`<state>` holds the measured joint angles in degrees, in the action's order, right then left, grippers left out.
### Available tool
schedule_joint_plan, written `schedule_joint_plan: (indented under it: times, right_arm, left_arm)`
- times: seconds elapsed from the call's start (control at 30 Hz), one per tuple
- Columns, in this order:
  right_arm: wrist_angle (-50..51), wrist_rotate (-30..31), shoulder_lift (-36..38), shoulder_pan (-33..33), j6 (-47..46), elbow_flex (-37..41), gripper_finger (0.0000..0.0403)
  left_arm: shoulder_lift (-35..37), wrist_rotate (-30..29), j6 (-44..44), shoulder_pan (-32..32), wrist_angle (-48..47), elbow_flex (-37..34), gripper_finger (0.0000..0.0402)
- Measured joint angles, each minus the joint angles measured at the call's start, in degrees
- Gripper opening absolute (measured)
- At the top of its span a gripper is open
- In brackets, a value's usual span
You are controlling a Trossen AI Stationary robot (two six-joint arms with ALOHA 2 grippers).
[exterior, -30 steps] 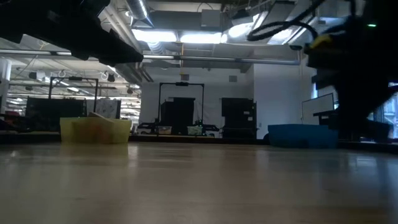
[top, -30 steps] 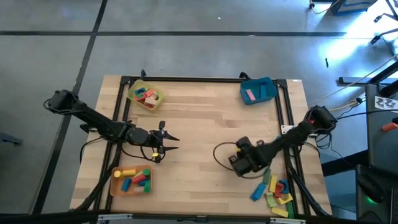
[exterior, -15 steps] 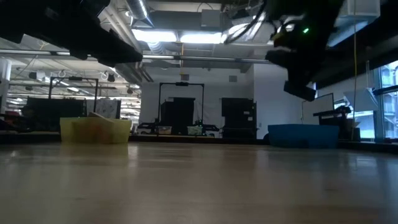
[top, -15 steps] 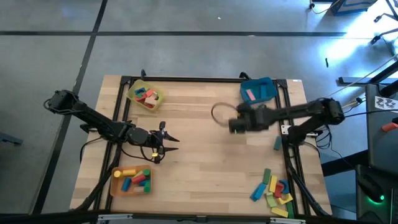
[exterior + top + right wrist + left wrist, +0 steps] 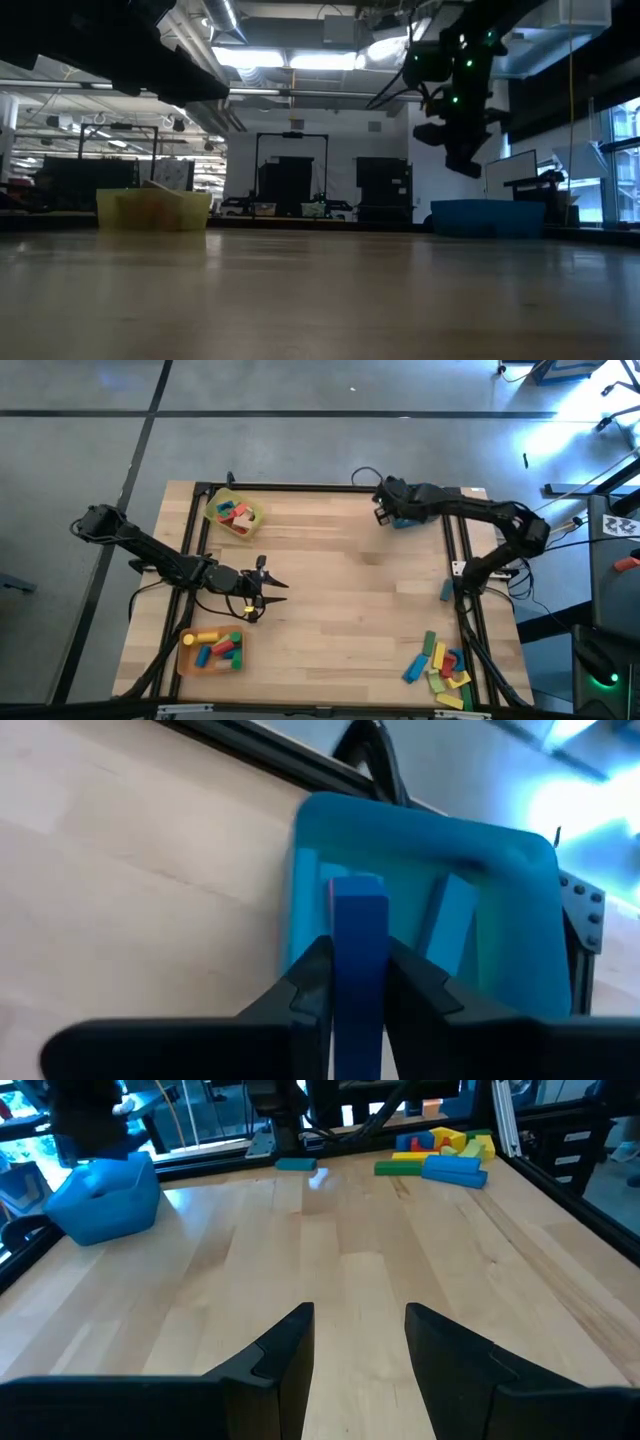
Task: Sort blocks by size
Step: Put the dark blue rectangular block into the blue bin, then put the blue rectangular block into the blue bin
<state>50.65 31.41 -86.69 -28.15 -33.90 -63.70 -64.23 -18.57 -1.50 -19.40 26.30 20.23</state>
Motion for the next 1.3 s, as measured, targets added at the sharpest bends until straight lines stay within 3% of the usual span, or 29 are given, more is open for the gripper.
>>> schedule_joint_plan:
  times: [0.2,0.4,0.73,1.03,1.3]
  right_arm:
    - [-1.16,-1.02,-3.24,-5.98,1.79,0.04,0.0067]
    - [-4.27,-0.89,-7.53,-7.59,2.68,0.04,0.0073]
    - [-1.23,-0.35,-9.45,-6.43,2.95,0.02,0.0195]
    - [12.40,-1.63,-5.81,7.78,-5.63,-3.77,0.0224]
    - [21.50,-3.68,-2.81,25.60,-24.20,-7.69,0.0226]
  left_arm:
    - [0.00,0.00,0.00,0.00,-0.17,0.00,0.0143]
    - [0.00,0.00,0.00,0.00,-0.17,0.00,0.0143]
    - [0.00,-0.02,-0.33,0.00,-0.32,0.00,0.0143]
    - [0.00,-0.02,0.00,0.00,-0.42,0.00,0.0143]
    - [0.00,-0.02,-0.44,0.02,-0.39,0.00,0.0143]
